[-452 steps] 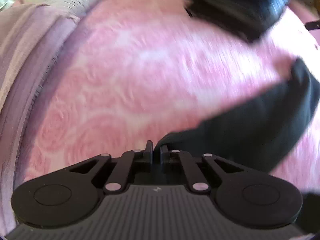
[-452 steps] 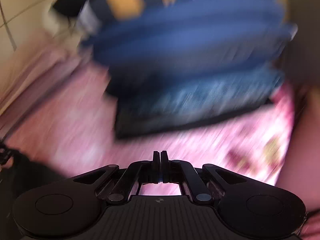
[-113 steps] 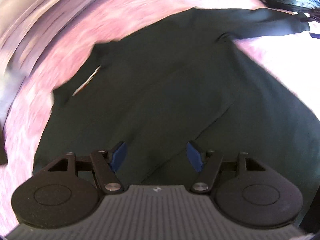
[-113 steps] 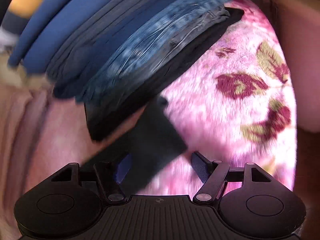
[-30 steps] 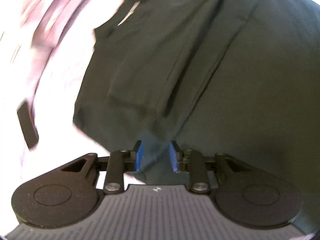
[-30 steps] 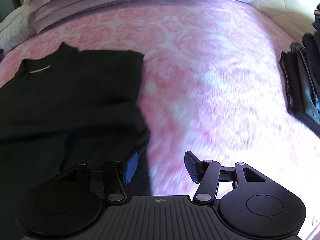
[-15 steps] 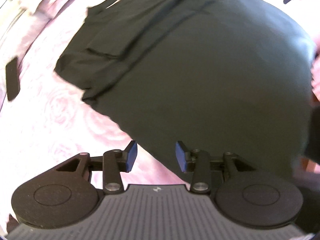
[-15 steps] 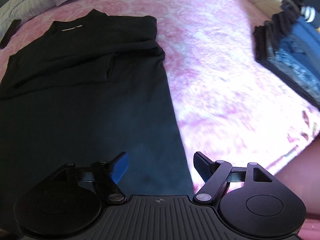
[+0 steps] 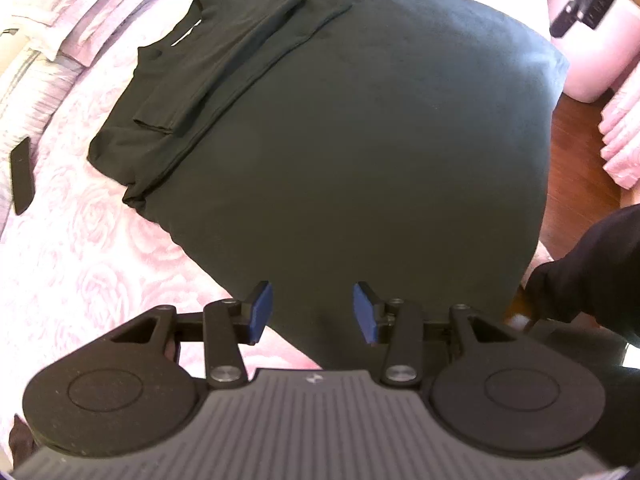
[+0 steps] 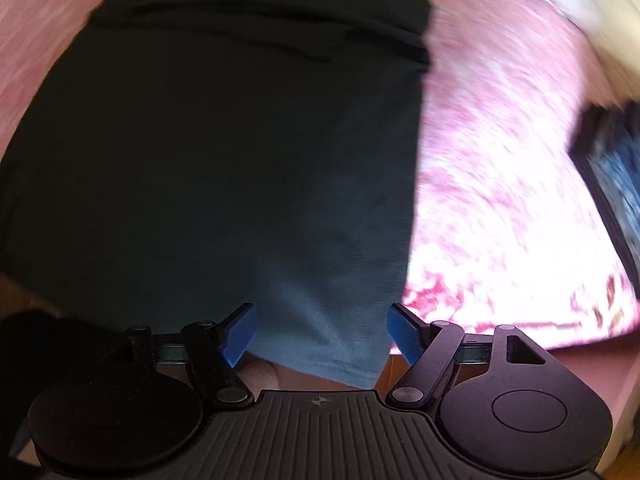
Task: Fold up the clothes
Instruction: 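Move both grippers to the sweater hem, then grasp the sweater hem with both grippers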
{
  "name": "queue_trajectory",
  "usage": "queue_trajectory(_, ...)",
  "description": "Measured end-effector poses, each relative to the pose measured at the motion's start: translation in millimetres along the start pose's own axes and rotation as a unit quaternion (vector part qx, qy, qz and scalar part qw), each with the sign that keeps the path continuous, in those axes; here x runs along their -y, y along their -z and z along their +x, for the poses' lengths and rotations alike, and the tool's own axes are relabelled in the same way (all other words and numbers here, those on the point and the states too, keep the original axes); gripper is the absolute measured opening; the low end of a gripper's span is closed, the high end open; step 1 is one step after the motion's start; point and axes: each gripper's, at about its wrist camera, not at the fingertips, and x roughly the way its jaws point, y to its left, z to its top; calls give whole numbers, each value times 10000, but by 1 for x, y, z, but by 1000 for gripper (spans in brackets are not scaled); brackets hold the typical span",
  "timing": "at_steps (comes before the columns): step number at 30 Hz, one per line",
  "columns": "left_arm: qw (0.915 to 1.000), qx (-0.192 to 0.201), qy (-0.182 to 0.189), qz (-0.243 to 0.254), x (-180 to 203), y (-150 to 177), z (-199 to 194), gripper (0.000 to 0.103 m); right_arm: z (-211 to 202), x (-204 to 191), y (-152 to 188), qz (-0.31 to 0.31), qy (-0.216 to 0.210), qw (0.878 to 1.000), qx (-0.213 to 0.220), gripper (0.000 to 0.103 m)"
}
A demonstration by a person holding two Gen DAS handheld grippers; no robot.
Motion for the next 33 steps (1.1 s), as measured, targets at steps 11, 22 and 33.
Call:
queue_trajectory(11, 9958, -348, -667, -527, 79, -1, -41, 40, -2, 9, 30, -1059, -519, 9919, 466, 75)
queue_trajectory(22, 9962, -485, -509, -504, 128, 24, -46, 44, 0, -3, 57, -1359, -632, 9881, 342, 75)
queue_trajectory(33, 9801, 185, -1220, 1552, 198, 83, 17, 63, 45, -21, 90, -1934, -189, 9781, 748, 75)
